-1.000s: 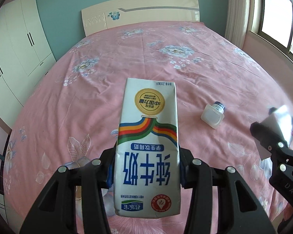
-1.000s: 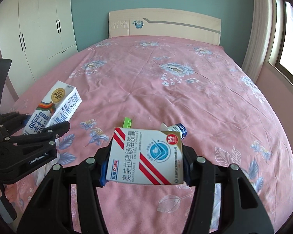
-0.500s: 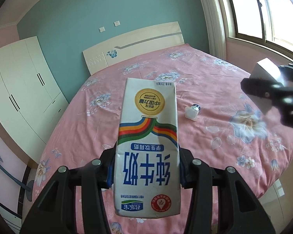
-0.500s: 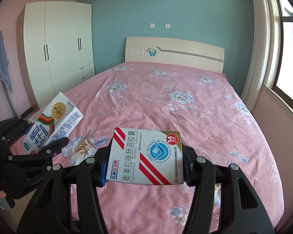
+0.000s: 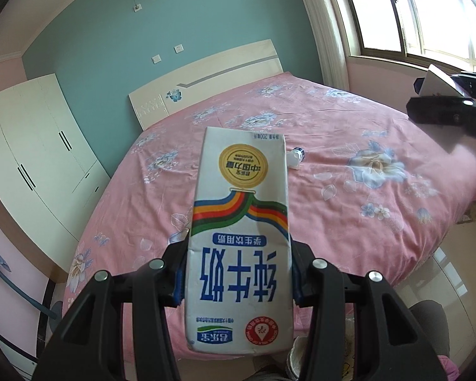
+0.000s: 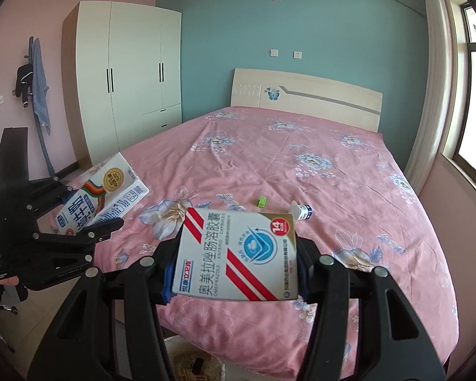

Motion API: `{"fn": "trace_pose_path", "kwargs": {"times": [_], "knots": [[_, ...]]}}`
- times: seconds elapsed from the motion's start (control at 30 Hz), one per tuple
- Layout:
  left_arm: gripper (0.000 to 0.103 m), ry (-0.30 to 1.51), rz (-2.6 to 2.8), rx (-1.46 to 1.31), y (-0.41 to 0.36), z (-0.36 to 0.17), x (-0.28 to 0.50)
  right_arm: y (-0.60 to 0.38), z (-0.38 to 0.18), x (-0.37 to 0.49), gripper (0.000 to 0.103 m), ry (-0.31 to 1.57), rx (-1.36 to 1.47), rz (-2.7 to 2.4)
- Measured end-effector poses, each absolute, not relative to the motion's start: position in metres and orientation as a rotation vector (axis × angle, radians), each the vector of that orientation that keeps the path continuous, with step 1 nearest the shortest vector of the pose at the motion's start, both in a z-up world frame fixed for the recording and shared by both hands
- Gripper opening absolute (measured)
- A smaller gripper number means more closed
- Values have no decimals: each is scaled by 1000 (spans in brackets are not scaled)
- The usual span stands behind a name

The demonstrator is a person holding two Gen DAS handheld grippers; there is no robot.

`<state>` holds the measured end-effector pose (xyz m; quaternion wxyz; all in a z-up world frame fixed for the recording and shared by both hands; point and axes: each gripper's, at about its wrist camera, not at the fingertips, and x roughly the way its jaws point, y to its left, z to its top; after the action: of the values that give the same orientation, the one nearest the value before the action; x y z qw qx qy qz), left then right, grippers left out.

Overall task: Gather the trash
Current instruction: 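Lift the milk carton and medicine box and carry both over the bin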

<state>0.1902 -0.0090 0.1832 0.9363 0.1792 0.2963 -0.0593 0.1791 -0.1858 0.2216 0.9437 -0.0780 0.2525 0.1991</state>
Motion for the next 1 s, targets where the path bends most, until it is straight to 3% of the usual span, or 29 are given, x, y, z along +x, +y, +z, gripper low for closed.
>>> {"fn": "trace_pose_path", "kwargs": {"times": [0.23, 1.0], "knots": [[50, 690, -169, 353, -1, 133, 169, -179, 170, 139, 56, 571, -234, 443], [50, 1062, -286, 364, -15, -49, 151, -147, -27, 140, 56, 949, -248, 530]]}}
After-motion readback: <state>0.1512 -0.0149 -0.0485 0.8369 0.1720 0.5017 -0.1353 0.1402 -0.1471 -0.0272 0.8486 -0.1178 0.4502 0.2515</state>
